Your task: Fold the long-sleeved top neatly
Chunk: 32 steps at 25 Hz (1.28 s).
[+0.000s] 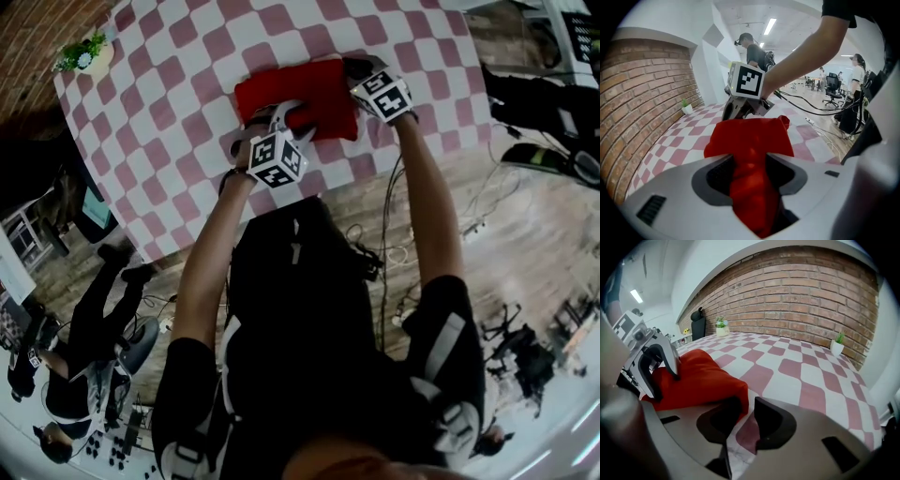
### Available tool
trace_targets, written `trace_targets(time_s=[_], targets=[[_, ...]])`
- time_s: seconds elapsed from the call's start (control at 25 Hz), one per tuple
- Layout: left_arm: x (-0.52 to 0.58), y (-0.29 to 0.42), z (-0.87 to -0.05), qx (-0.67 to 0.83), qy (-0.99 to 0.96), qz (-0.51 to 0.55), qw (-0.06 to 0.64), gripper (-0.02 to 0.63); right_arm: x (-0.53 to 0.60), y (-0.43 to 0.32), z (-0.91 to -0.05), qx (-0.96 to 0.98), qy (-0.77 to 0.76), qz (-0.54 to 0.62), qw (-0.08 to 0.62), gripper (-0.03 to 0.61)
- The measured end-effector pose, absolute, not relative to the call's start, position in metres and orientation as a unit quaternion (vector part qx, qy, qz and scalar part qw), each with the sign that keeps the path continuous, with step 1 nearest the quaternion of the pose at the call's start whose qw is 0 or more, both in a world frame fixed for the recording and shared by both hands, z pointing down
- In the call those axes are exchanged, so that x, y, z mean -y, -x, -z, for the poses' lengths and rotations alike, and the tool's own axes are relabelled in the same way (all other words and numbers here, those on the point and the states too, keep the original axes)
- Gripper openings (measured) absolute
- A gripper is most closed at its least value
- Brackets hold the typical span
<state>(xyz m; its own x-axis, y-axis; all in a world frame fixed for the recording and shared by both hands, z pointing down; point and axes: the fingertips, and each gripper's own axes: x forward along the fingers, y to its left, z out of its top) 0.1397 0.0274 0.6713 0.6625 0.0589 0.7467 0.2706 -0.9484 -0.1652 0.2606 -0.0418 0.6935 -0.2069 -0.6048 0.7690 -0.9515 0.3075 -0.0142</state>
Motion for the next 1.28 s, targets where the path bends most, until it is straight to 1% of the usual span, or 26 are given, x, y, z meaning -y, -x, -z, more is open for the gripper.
trace_targets(time_s=[0.08,0.16,0.24,0.32,0.44,0.56,0.68,0.84,0.96,1.08,1.16,1.28], targets=[[-0.026,-0.137,-0.662,0.081,0.907,0.392,0.132,0.201,0.036,-0.262,-0.686,0.726,-0.532,-0.253,0.355,0.109],[-0.023,-0.132,-0.650,0.067,0.914,0.380,0.122,0.201,0.028,-0.266,-0.676,0.721,-0.534,-0.242,0.369,0.110],[-0.020,-0.127,-0.640,0.050,0.922,0.370,0.107,0.201,0.017,-0.270,-0.664,0.716,-0.542,-0.239,0.369,0.110],[-0.016,-0.119,-0.635,0.032,0.926,0.365,0.089,0.201,0.004,-0.270,-0.652,0.712,-0.556,-0.248,0.351,0.109],[-0.011,-0.101,-0.634,-0.005,0.925,0.374,0.062,0.199,-0.017,-0.252,-0.631,0.711,-0.580,-0.263,0.300,0.109],[-0.013,-0.078,-0.639,-0.040,0.923,0.383,0.029,0.166,-0.048,-0.220,-0.623,0.712,-0.591,-0.264,0.271,0.096],[-0.024,-0.058,-0.659,-0.052,0.915,0.401,0.005,0.164,-0.076,-0.190,-0.635,0.707,-0.590,-0.279,0.273,0.091],[-0.034,-0.042,-0.681,-0.059,0.909,0.412,-0.019,0.164,-0.101,-0.181,-0.672,0.682,-0.594,-0.307,0.296,0.091],[-0.038,-0.038,-0.678,-0.070,0.912,0.404,-0.027,0.164,-0.105,-0.182,-0.679,0.671,-0.606,-0.316,0.288,0.091],[-0.036,-0.034,-0.664,-0.096,0.918,0.382,-0.038,0.164,-0.103,-0.181,-0.668,0.666,-0.619,-0.307,0.281,0.091],[-0.034,-0.028,-0.650,-0.119,0.924,0.361,-0.045,0.140,-0.105,-0.182,-0.655,0.664,-0.630,-0.298,0.271,0.091],[-0.032,-0.015,-0.618,-0.150,0.932,0.325,-0.063,0.078,-0.110,-0.183,-0.632,0.666,-0.647,-0.283,0.240,0.091]])
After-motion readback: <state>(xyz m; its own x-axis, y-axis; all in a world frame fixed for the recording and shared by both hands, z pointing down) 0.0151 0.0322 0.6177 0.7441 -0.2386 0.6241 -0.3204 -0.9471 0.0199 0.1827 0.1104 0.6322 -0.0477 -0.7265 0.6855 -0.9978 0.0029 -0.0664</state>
